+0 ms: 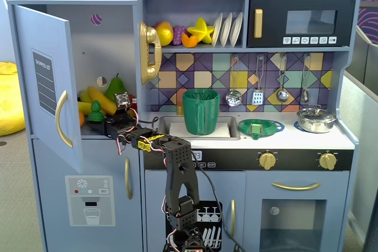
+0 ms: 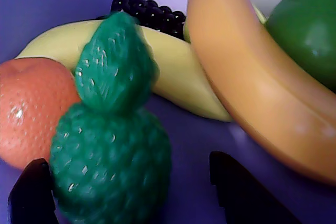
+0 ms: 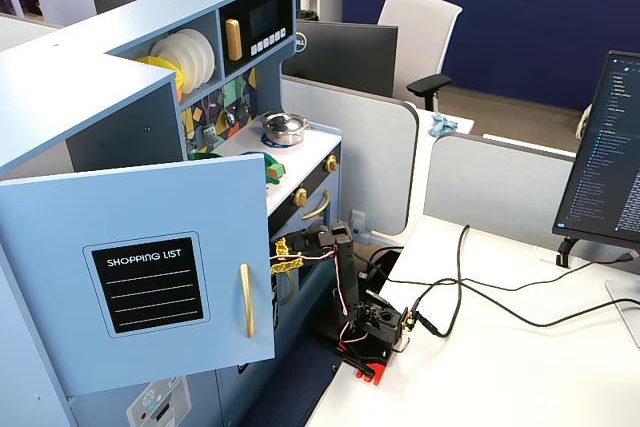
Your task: Pick up the green pineapple from the left cabinet and place it in the green recipient
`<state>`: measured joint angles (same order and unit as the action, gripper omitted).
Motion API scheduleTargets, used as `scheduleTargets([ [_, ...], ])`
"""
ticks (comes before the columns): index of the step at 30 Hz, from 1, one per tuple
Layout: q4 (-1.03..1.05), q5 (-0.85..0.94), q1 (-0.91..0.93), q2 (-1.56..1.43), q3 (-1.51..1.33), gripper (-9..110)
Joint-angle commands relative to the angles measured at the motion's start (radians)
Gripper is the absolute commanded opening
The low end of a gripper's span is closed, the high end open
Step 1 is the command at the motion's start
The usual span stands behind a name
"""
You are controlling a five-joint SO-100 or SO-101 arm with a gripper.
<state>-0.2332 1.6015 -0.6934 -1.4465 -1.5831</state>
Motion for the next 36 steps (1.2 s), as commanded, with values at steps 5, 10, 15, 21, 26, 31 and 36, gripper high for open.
scheduleTargets([
  [5,0.055,0.011,-0.032,0.035,0.155,27],
  [10,0.055,0.005,-0.054,0.025,0.150,6],
  [15,0.040,0.055,-0.057,-0.020,0.114,0],
  [21,0.067,0.244,-0.083,-0.399,-0.126,0],
  [26,0.368,0.268,-0.164,-0.908,-0.365,0],
  [31,0.660,0.262,-0.129,-1.287,-0.451,0],
  [36,0.876,0.221,0.086,-1.410,-0.336,0],
])
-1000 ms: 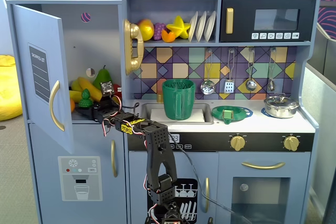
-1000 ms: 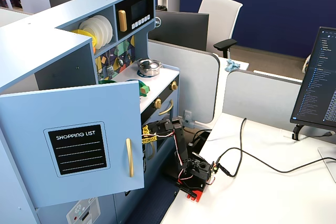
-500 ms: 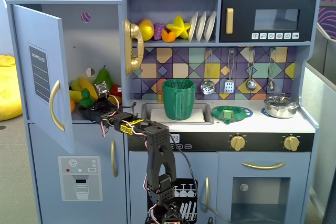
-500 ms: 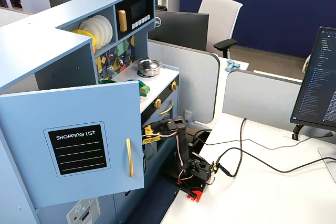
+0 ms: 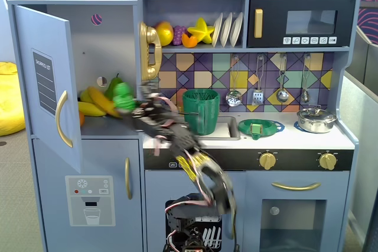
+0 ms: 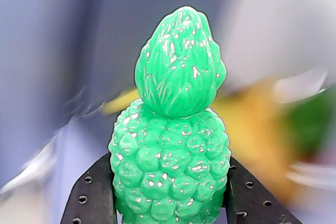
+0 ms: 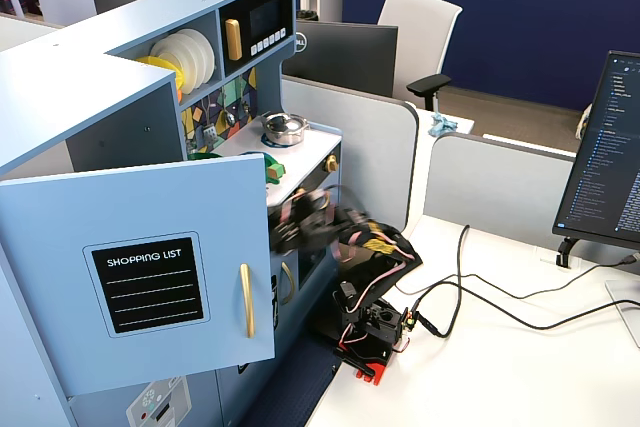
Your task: Pick up the green pineapple from the left cabinet and place it in the green recipient
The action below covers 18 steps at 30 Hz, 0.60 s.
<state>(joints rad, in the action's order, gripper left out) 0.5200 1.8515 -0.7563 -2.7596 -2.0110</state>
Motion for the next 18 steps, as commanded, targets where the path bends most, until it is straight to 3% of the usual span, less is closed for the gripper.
scheduleTargets([
  [1,0.146,-0.055,0.213,-0.097,0.123,0],
  [4,0.176,-0.190,0.407,-0.052,0.219,0],
  [9,0.089,-0.265,0.646,0.110,0.304,0],
  [18,-0.184,-0.252,0.815,0.459,0.342,0],
])
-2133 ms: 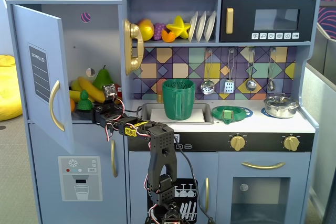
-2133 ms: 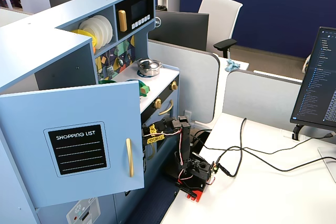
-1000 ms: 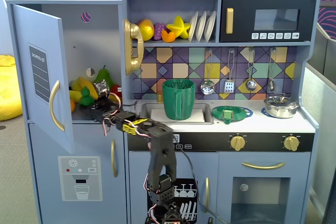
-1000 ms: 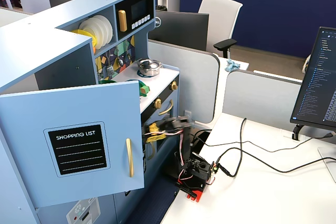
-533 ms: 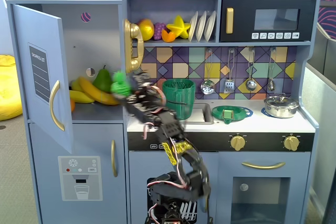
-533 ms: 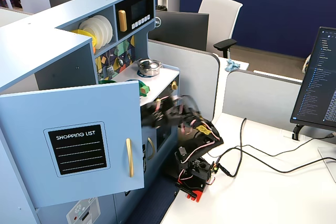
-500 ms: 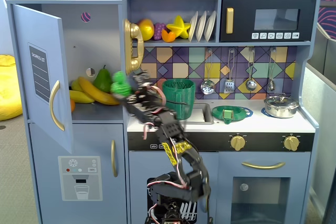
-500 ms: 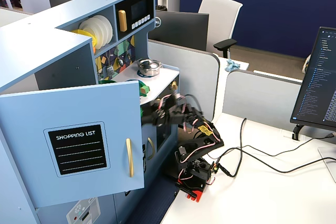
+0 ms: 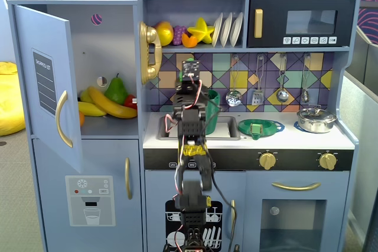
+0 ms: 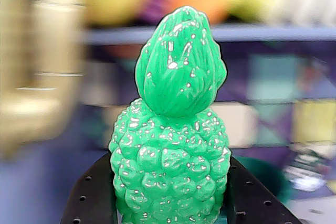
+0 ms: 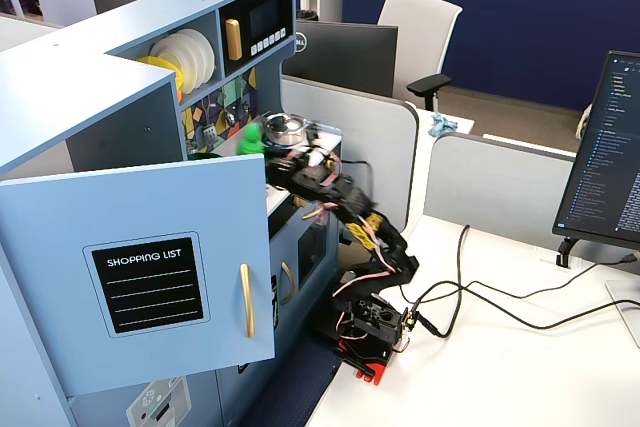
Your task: Pick up the green pineapple from the left cabinet and place it in the green recipient
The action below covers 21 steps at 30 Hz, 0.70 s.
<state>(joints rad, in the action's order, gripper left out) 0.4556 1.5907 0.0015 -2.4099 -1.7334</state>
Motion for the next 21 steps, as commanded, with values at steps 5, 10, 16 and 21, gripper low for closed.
scheduleTargets([
  [5,-0.244,0.029,0.072,0.247,0.052,0],
  [10,-0.293,0.035,0.066,0.347,0.087,2],
  [16,-0.318,0.063,0.074,0.479,0.193,3],
  [21,-0.324,0.078,0.083,0.621,0.345,7],
])
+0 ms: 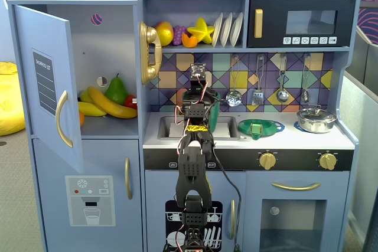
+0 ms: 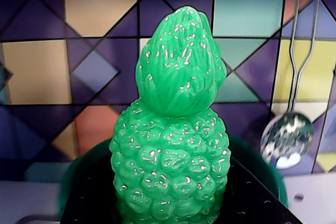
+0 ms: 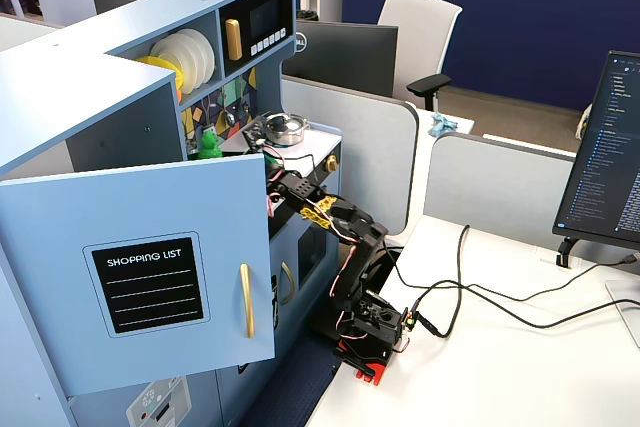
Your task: Pick up the green pineapple from the left cabinet and place it in the green recipient
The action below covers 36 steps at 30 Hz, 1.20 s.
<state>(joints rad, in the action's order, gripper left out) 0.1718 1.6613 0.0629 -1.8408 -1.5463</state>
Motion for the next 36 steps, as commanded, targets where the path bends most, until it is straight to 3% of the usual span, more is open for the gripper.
scheduleTargets([
  [1,-0.043,-0.028,0.023,0.064,0.172,14],
  [3,-0.040,-0.091,0.026,0.071,0.175,32],
  [6,-0.035,-0.129,0.023,0.052,0.147,39],
  [14,0.011,-0.083,-0.002,-0.127,0.003,36],
  [20,0.301,-0.006,-0.058,-0.604,-0.354,34],
  [25,0.571,0.011,0.006,-0.930,-0.696,36],
  [29,0.888,0.118,0.038,-1.106,-0.879,23],
  [33,1.006,0.046,0.040,-1.200,-1.060,17],
  [36,1.048,0.072,0.067,-1.200,-1.184,1],
])
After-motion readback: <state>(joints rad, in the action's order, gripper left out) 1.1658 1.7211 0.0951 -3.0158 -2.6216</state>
